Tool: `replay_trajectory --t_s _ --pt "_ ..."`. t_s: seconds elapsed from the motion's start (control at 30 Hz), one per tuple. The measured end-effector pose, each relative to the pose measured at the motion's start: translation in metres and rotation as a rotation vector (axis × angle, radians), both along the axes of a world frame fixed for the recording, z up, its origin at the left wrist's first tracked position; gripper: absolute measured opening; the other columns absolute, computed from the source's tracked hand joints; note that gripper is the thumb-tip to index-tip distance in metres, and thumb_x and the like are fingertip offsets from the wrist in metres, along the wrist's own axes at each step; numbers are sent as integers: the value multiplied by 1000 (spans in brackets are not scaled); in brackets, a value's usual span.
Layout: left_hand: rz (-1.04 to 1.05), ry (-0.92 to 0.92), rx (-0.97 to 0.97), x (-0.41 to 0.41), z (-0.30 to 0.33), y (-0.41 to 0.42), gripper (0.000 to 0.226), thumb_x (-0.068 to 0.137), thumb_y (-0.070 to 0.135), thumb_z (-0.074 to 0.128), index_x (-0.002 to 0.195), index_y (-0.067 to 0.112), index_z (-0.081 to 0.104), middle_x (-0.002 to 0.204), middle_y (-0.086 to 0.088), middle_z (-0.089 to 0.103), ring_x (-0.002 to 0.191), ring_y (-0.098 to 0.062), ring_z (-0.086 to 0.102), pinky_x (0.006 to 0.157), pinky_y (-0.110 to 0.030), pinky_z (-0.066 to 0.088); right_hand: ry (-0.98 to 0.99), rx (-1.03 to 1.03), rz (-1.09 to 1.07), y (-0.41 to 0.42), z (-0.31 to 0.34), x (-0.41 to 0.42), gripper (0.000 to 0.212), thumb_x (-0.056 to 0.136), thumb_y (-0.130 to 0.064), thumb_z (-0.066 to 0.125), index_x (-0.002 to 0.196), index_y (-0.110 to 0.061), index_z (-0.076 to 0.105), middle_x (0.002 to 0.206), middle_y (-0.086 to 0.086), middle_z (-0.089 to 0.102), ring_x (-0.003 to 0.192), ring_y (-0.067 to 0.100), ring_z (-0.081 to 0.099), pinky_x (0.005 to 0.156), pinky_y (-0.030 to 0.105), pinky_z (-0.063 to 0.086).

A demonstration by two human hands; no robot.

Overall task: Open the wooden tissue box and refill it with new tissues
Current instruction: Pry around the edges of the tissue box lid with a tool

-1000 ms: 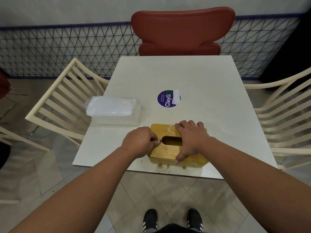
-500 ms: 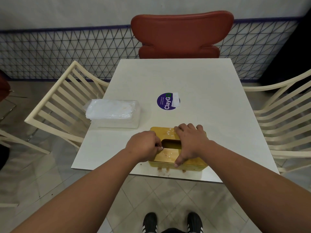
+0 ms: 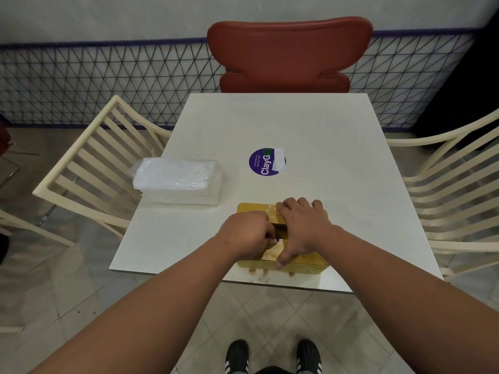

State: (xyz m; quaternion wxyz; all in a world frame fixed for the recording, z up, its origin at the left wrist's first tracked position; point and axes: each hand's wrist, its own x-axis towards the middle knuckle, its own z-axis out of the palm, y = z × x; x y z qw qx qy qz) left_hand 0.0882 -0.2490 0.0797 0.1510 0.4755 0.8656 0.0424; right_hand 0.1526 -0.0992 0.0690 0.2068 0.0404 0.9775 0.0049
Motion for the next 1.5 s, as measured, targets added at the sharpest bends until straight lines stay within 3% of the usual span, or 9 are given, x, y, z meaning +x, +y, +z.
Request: replay_trajectory --t_s 0.23,0.4,0.53,1.1,1.27,1.4,1.5 --pt "-41 -82 -20 0 -2 -12 23 88 45 58 100 32 72 96 10 59 87 -14 54 65 -28 42 -4 -2 -3 0 0 -1 136 42 -87 66 150 -23 16 150 1 27 135 26 27 109 50 25" --pt "50 -53 39 -1 -1 -13 25 89 46 55 101 32 72 95 9 58 87 -16 55 64 -29 40 -1 -11 -6 0 0 -1 135 42 -87 67 150 -23 17 149 1 28 135 26 28 109 50 25" --pt "-32 -108 13 9 -4 -16 22 89 46 57 98 32 73 94 10 59 85 -13 54 66 -31 45 8 -6 -2 0 0 0 135 42 -87 66 149 -23 17 148 1 28 134 25 28 109 50 24" --pt "122 -146 92 0 -4 -46 22 88 45 59 100 33 73 97 13 61 88 -10 55 72 -32 48 -4 -46 18 3 -2 -3 139 41 -88 67 150 -18 17 147 4 29 132 26 29 111 43 29" --pt "41 -139 91 16 -3 -29 24 88 46 58 98 30 74 95 11 61 84 -13 56 70 -35 49 -11 12 29 2 -2 -3 139 40 -91 64 149 -19 18 147 4 30 133 27 29 112 49 23" --pt "126 -150 75 -2 -2 -50 21 88 44 60 98 32 73 95 14 60 89 -9 55 75 -34 49 -21 -7 27 2 1 -3 139 42 -89 65 151 -20 13 151 4 26 137 27 26 115 52 15" --pt "176 -142 80 -13 0 -65 18 87 43 61 96 34 73 91 15 58 88 -8 55 74 -32 49 -51 -43 8 10 5 -1 143 45 -88 66 154 -20 3 159 2 13 145 28 14 117 57 4"
